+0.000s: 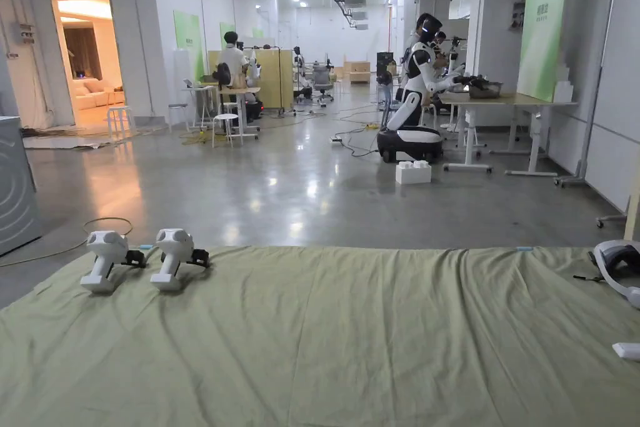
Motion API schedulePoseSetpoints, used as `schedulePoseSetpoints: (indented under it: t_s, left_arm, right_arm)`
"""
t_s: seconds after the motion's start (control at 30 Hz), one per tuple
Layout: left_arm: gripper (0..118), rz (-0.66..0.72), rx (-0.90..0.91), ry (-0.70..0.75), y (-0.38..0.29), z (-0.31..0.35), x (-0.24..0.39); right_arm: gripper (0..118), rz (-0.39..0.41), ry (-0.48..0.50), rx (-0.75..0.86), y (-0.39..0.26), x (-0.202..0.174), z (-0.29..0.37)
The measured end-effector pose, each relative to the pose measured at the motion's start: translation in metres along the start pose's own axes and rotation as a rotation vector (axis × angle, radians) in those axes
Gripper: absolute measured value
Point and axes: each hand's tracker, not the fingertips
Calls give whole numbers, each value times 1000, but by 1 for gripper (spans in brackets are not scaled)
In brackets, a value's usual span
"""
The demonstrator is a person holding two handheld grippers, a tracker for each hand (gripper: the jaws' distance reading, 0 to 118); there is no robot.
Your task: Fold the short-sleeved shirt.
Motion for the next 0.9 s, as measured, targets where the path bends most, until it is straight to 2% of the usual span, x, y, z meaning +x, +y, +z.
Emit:
schedulePoseSetpoints:
  t_s: [0.07, 0.13, 0.37, 0.43, 0.47, 0.5, 0.53, 0.57, 0.63, 0.7, 0.73, 0.9]
  left_arm:
    - [2, -8, -12, -5, 0, -2, 1]
    - [2, -9, -26, -7, -1, -6, -1]
    - [2, 37, -150, 0, -13, -29, -32]
    - [2, 92, -209, -37, -24, -43, -52]
    - [3, 165, -245, -72, -33, -51, -68]
    - [37, 263, -270, -102, -45, -61, -88]
    - [85, 396, -290, -124, -61, -73, -110]
    - [110, 507, -341, -114, -80, -87, -130]
    - [111, 586, -416, -153, -113, -107, -155]
    - [112, 592, -491, -97, -140, -128, -167]
    - [112, 605, -537, -113, -156, -138, -176]
    - [111, 735, -663, -27, -219, -173, -206]
  right_arm:
    - [2, -25, 16, -2, 1, 1, -3]
    - [2, -33, -14, 18, -1, 0, -3]
    - [2, 15, -25, -29, -7, 0, -7]
    - [2, 10, -19, -52, -11, 2, -9]
    - [2, -10, -9, -64, -14, 3, -10]
    - [2, -43, 9, -82, -19, 6, -12]
    - [2, -74, 22, -95, -23, 6, -13]
    - [2, -95, 33, -110, -27, 7, -14]
    - [2, -109, 45, -156, -35, 11, -18]
    - [2, -112, 46, -199, -43, 15, -22]
    - [2, -119, 44, -219, -46, 17, -24]
    - [2, -200, 32, -270, -58, 24, -29]
